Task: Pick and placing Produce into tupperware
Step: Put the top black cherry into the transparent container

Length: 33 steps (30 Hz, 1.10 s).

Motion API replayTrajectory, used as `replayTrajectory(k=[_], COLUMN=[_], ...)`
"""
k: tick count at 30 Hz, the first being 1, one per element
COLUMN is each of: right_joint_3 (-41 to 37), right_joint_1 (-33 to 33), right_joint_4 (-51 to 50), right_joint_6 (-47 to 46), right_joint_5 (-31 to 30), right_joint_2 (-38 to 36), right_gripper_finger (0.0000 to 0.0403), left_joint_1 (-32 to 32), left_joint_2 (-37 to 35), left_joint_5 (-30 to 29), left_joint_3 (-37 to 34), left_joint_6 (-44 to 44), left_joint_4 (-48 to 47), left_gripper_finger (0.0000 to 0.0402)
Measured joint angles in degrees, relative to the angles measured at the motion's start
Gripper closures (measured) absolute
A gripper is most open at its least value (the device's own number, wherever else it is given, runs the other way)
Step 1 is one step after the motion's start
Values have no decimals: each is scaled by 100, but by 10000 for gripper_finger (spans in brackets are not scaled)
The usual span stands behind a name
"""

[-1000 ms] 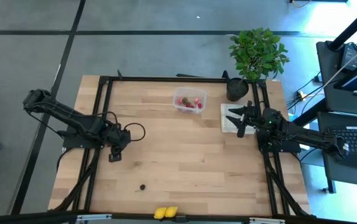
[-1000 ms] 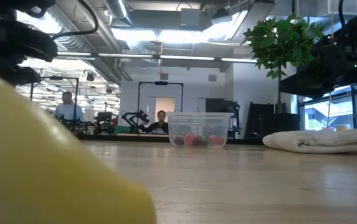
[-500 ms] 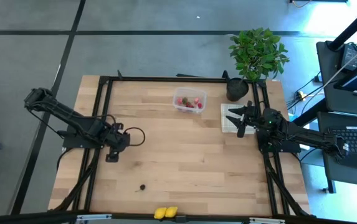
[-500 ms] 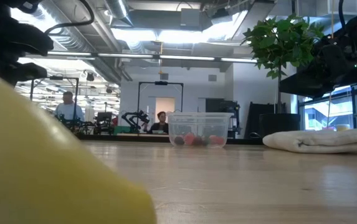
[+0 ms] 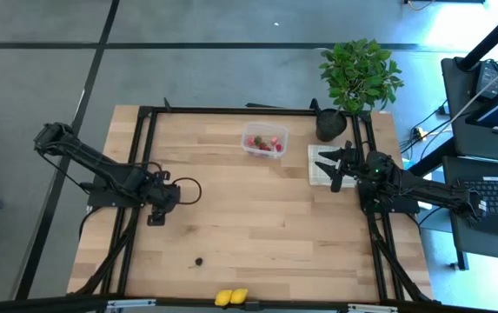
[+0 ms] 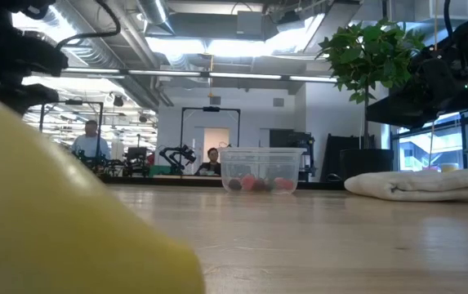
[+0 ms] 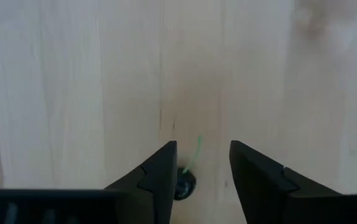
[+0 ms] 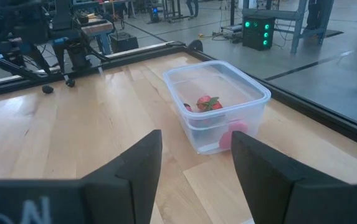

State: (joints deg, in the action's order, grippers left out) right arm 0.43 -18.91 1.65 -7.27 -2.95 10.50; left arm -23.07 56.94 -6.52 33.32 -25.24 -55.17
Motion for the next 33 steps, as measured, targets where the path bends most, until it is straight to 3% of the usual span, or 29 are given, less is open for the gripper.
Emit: replayTrajectory(k=[11,33], right_joint_3=[0,0], right_joint_1=[-1,1], right_joint_4=[0,0], right_joint_6=[-11,24], right_joint_5=[1,0], right_joint_2=[0,0], right_gripper_finger=[208,208], left_joint_1=[-57,-61], left_joint_2=[38,1238], left_joint_5=[50,-1], left_joint_3=[-310,-409], left_joint_6=[-158,-572], left_joint_4=[336,791], left_gripper_finger=[271,315])
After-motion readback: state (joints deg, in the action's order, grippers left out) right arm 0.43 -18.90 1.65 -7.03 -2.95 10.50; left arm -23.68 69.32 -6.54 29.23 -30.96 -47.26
